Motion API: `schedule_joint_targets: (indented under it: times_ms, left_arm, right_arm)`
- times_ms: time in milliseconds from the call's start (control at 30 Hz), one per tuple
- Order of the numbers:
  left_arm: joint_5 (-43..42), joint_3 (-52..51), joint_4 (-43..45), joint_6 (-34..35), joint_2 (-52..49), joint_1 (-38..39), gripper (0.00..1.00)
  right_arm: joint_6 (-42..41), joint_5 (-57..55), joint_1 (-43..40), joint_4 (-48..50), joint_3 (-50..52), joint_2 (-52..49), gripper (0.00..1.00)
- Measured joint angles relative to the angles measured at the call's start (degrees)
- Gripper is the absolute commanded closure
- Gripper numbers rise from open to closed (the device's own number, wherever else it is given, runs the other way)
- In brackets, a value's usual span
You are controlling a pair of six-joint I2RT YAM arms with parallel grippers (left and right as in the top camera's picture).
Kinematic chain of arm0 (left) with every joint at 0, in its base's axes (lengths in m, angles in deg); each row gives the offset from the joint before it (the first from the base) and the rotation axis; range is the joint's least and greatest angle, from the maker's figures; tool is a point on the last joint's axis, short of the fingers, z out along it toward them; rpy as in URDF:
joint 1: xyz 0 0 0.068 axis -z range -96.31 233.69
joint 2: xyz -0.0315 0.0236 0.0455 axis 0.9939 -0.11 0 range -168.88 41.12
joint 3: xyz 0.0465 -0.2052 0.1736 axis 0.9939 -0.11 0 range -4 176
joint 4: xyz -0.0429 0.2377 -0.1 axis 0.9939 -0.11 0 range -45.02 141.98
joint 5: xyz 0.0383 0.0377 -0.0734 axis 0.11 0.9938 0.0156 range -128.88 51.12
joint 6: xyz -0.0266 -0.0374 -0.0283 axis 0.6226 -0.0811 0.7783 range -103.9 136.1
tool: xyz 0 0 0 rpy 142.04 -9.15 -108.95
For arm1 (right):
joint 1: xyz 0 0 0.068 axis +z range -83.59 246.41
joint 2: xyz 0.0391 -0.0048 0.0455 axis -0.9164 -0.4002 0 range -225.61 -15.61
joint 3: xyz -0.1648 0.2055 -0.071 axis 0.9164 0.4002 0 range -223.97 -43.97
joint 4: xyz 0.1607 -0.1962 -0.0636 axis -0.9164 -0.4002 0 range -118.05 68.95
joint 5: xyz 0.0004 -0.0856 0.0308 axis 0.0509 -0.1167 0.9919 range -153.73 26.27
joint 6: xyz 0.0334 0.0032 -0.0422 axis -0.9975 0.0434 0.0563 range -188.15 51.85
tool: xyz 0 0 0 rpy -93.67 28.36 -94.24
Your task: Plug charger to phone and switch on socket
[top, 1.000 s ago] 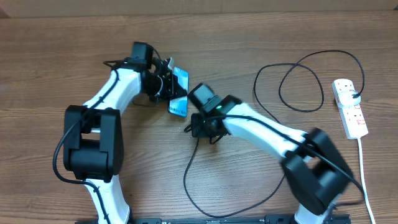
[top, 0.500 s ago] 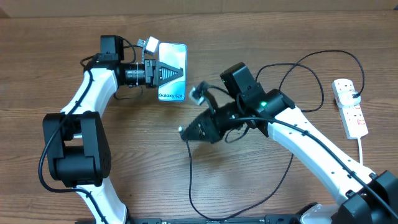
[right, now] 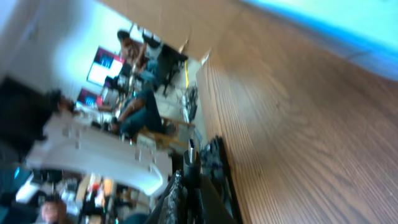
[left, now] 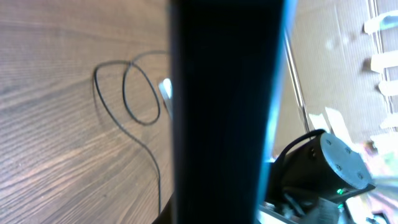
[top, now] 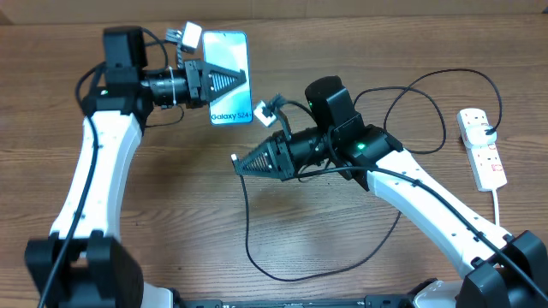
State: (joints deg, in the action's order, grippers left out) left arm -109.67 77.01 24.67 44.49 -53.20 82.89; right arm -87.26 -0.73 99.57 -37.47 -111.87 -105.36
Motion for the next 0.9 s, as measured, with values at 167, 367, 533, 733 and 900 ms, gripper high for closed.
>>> schedule_joint_targets:
  times_ms: [167, 367, 533, 733, 900]
  left_arm:
    - [1.03, 0.02, 0.74, 6.25, 2.40, 0.00, 0.96]
    - [0.13, -0.04, 5.40, 12.44, 2.27, -0.26, 0.96]
    - [-1.81, -0.09, 14.58, 20.74, 2.27, -1.05, 0.96]
    - [-4.48, -0.11, 22.34, 31.08, 2.27, -1.22, 0.95]
    - [-6.69, -0.11, 23.96, 35.74, 2.27, -1.22, 0.95]
  right_arm:
    - [-10.27, -1.64, 0.24, 9.46, 0.00, 0.00, 0.96]
    - [-20.57, -1.70, 0.26, 19.50, 0.02, 0.00, 0.96]
    - [-26.80, -1.68, 0.20, 26.40, 0.02, 0.00, 0.96]
    - [-31.56, -1.03, -1.03, 29.62, 0.04, 0.00, 0.96]
    - [-34.56, 2.58, -3.69, 30.56, 0.02, 0.00, 0.96]
